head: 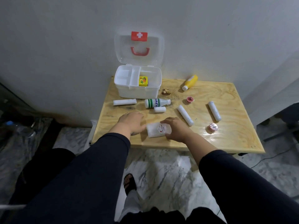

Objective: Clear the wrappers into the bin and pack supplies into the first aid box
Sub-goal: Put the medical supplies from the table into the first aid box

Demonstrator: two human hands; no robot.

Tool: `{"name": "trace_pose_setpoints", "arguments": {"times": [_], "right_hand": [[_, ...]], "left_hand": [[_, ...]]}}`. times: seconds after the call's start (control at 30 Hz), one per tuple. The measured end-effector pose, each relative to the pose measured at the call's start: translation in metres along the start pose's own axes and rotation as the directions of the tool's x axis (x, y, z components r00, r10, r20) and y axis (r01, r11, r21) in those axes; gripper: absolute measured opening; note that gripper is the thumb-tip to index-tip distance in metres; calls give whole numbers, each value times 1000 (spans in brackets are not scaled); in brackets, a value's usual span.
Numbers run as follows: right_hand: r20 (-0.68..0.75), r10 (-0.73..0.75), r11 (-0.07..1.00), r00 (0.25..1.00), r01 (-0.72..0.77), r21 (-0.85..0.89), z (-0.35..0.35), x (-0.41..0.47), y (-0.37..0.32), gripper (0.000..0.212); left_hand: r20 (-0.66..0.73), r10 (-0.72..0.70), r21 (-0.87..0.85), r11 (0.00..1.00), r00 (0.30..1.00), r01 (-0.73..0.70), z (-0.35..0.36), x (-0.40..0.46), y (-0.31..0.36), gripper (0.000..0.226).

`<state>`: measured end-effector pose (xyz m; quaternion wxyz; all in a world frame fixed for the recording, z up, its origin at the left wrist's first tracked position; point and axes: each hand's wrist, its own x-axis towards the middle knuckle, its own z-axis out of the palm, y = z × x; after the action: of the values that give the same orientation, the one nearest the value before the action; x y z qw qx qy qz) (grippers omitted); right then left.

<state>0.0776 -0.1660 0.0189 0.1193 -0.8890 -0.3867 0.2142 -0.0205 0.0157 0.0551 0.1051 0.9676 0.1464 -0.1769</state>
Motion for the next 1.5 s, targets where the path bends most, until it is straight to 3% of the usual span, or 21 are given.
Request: {"name": "trace_pose_setpoints", "arguments": {"times": [0.13, 0.27, 0.5, 0.8, 0.9, 1.13, 1.5], "right_hand": [[-128, -9, 996, 992, -2, -87, -36, 9, -5, 59], [-287, -10, 998, 958, -10, -67, -87, 28, -17, 54], [-380, 26, 979, 925, -100, -177, -139, 88, -45, 53], [-307, 112, 972, 945, -169, -166, -120, 171, -64, 34], [-264, 104, 985, 959, -135, -103, -110, 189, -69, 40], [-221, 119, 992, 968, -123, -3, -93, 214, -70, 39], [-323, 36, 994, 946, 1, 113, -102, 195, -47, 28]], "left_hand": [[-21, -9, -11, 1000, 1000, 9, -23, 7, -5, 52], [-94, -14, -73, 997, 995, 8, -53, 20, -16, 49], [-164, -12, -61, 998, 986, 2, -95, 54, -47, 54], [-126, 17, -28, 999, 992, -21, -108, 101, -86, 79], [-75, 57, 11, 998, 996, -56, -104, 111, -93, 77], [-135, 115, 27, 993, 984, -112, -92, 122, -100, 68], [-127, 93, 3, 996, 988, -93, -89, 122, -97, 67]]}}
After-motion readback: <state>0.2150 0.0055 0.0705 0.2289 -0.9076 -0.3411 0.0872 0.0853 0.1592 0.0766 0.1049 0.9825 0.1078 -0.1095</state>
